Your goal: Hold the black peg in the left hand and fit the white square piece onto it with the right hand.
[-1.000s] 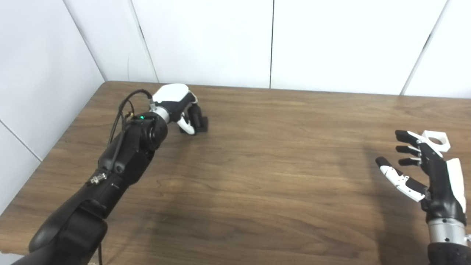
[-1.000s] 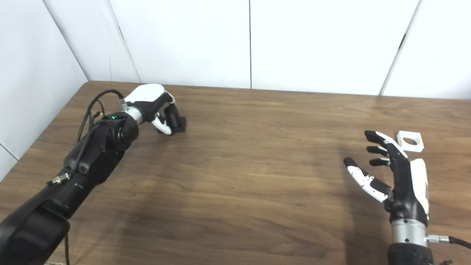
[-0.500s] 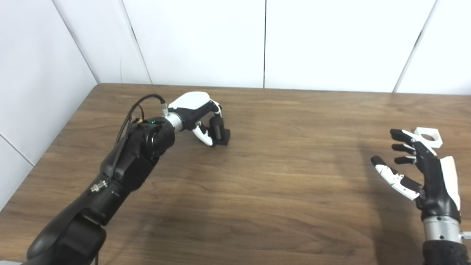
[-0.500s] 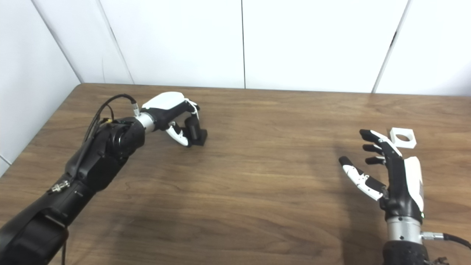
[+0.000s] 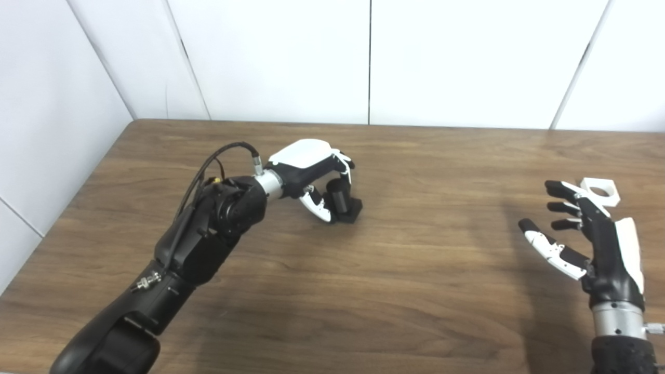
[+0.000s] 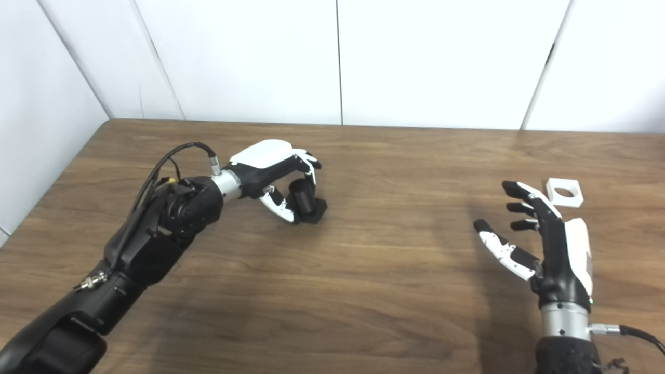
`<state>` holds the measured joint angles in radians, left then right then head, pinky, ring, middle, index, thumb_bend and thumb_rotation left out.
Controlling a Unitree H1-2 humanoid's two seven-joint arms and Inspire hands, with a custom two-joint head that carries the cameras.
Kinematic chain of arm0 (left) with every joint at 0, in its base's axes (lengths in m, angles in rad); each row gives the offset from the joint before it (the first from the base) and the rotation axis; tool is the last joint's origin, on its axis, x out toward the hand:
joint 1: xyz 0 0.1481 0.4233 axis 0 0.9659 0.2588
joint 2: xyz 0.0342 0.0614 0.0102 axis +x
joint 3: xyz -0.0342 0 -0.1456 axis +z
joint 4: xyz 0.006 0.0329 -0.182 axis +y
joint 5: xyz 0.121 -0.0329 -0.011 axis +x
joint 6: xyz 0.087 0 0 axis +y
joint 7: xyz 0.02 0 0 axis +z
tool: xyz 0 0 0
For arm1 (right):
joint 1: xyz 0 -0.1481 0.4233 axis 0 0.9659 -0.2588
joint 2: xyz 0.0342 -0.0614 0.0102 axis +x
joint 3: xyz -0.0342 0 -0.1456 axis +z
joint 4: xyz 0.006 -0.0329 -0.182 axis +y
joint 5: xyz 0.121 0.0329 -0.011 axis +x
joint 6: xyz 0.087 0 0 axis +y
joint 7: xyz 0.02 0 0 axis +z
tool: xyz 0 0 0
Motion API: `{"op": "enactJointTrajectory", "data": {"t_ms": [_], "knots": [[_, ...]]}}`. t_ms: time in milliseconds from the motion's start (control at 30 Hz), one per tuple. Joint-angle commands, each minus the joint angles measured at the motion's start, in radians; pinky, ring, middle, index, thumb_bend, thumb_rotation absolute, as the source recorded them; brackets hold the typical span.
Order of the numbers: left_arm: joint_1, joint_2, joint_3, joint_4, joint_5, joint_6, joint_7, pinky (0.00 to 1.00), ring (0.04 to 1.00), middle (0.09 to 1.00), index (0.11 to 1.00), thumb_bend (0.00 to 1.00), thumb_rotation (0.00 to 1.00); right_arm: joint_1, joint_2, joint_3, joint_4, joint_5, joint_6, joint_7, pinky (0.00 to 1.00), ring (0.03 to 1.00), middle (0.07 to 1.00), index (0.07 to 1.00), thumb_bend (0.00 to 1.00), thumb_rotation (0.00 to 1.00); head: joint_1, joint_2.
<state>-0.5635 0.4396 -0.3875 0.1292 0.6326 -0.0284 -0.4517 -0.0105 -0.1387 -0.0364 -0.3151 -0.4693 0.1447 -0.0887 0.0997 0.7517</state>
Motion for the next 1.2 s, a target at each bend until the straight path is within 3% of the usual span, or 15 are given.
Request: {"op": "enactJointTrajectory", "data": {"t_ms": [0, 433, 900, 1167], "knots": [[-0.030, 0.007, 0.006, -0.046, -0.009, -0.022, -0.001, 0.93, 0.946, 0.873, 0.487, 0.52, 0.07, -0.025, 0.004, -0.002, -0.030, -0.003, -0.035, -0.024, 0.59, 0.722, 0.786, 0.768, 0.49, 0.32, -0.007, 0.002], [0.017, -0.055, -0.036, -0.084, -0.025, -0.071, -0.040, 0.94, 0.947, 0.879, 0.488, 0.52, 0.07, -0.024, 0.010, 0.001, -0.038, -0.019, -0.021, -0.020, 0.61, 0.740, 0.794, 0.769, 0.51, 0.38, -0.036, 0.010], [0.059, -0.140, -0.106, -0.023, 0.037, -0.105, 0.012, 0.93, 0.950, 0.881, 0.487, 0.52, 0.07, -0.034, 0.011, -0.003, -0.022, -0.002, -0.037, -0.029, 0.61, 0.742, 0.796, 0.768, 0.51, 0.37, -0.046, 0.011], [0.067, -0.161, -0.124, 0.019, 0.041, -0.107, 0.033, 0.96, 0.955, 0.887, 0.488, 0.52, 0.07, -0.038, 0.003, -0.006, -0.026, -0.003, -0.040, -0.030, 0.60, 0.732, 0.788, 0.765, 0.51, 0.36, -0.049, 0.014]]}}
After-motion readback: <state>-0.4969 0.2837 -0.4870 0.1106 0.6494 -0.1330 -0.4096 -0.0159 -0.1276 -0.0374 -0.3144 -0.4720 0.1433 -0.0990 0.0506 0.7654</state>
